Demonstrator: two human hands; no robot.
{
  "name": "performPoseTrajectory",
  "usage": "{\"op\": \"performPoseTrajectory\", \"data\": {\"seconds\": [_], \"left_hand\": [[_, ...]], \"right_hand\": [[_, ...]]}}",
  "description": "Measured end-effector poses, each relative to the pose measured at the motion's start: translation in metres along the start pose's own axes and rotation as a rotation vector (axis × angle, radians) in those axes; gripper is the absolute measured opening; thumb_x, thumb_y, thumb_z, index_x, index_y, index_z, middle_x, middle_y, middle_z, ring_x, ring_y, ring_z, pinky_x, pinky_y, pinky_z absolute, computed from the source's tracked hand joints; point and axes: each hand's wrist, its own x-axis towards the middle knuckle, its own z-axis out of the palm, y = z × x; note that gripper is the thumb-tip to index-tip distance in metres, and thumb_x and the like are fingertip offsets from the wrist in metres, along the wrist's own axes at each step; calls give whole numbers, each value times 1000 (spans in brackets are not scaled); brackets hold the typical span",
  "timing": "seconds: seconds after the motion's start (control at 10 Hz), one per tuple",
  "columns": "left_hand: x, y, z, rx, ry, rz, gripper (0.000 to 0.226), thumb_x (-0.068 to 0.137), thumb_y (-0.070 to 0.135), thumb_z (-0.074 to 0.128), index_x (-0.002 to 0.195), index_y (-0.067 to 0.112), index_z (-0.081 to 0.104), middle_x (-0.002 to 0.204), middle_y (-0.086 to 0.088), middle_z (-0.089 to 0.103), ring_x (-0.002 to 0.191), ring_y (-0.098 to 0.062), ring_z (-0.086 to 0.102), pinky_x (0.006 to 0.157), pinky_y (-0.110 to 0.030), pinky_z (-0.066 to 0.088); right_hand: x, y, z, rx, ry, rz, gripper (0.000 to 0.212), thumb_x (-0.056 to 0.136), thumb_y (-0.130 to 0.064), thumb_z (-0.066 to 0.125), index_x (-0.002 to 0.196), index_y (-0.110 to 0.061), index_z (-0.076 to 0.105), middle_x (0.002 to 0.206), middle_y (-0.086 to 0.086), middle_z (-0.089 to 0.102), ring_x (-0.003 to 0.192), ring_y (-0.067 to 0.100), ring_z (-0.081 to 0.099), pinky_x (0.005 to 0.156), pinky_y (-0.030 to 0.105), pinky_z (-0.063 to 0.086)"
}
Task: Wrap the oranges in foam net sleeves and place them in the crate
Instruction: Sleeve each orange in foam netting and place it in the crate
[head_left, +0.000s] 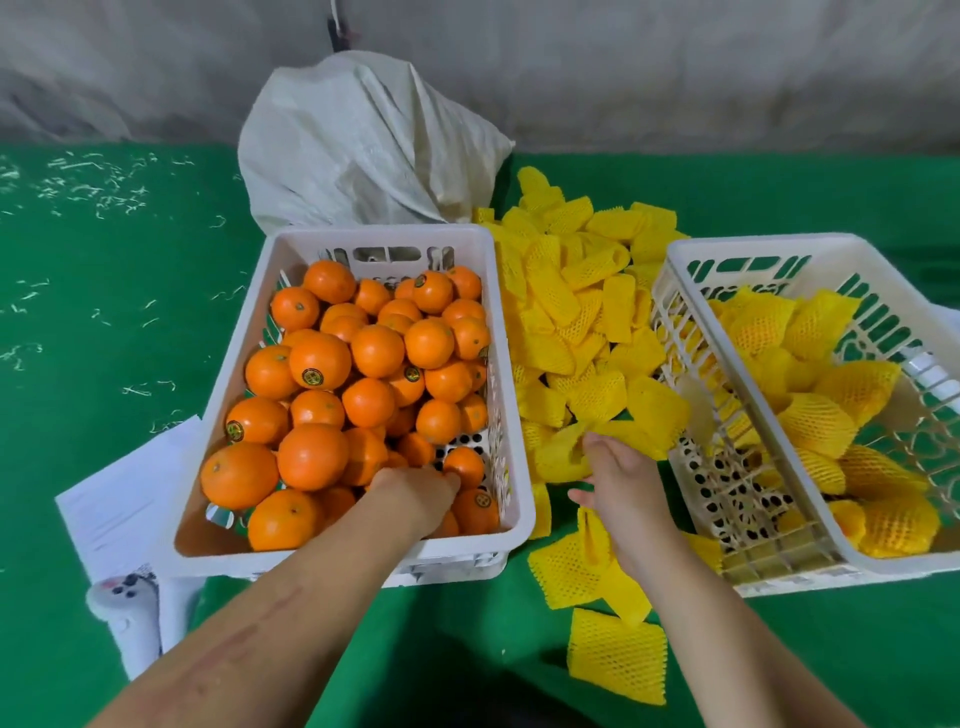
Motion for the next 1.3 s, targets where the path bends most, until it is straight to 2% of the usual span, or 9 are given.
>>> {"op": "performPoseTrajectory", "data": {"seconds": [0.2,0.3,0.4,0.5,0.6,0.8,0.9,1.1,1.3], "left_hand": [[6,-6,1,384,20,269,60,110,5,40,164,17,16,163,-14,23,114,-32,57,98,-41,54],[-2,-10,-11,343,35,331,62,108,18,50,164,24,23,149,-11,26,119,-32,51,101,-42,51],[-13,-22,-32,114,60,450,85,89,44,77,158,29,29,139,-2,28,116,-25,50,94,-37,51],[-37,-21,-36,-585,118,533,76,80,54,85,144,27,53,140,6,54,123,-19,58,103,-38,51],[-51,-16,-15,-1242,-202,626,86,68,55,89,137,14,60,116,-6,72,101,-21,71,94,-39,56],[-51,-26,-9,-1334,-412,820,92,58,57,98,131,12,67,123,-9,73,108,-23,71,88,-35,60],[-49,-29,-7,-1301,-469,901,73,65,55,95,126,18,76,120,-8,74,104,-22,72,88,-34,60],[-47,-24,-4,-1372,-249,777,99,55,60,98,128,1,67,114,-15,73,93,-23,70,80,-34,60],[-48,-18,4,-1248,136,725,71,70,53,85,132,23,65,120,-1,76,111,-26,73,95,-44,61]], "right_hand": [[-22,-15,6,-114,-11,-270,35,90,7,53,95,-28,56,87,-3,65,61,3,53,52,19,44],[-33,-18,18,-42,10,-282,46,89,10,60,98,-30,38,88,0,47,58,-6,48,49,11,40],[-40,-16,29,11,-9,-306,57,89,-5,76,123,-27,36,106,-2,55,89,-3,56,67,10,47],[-43,-14,35,-136,26,-392,26,92,-17,75,109,-22,55,100,-4,61,91,9,57,70,15,42],[-41,-25,38,-82,141,-475,20,95,-18,72,90,-31,58,88,-8,62,82,2,56,67,16,41],[-34,-51,46,-170,54,-486,37,97,-12,69,90,-46,56,94,-26,60,90,-18,55,69,3,39],[-30,-47,46,-143,80,-437,28,94,-4,70,90,-31,62,93,-17,60,86,-5,55,65,4,41],[-28,-52,44,-261,4,-452,13,97,-15,69,99,-26,62,92,-20,58,88,6,56,70,24,44],[-38,-51,37,-169,-23,-503,6,97,-33,69,97,-30,64,54,-13,53,46,5,40,46,19,29]]}}
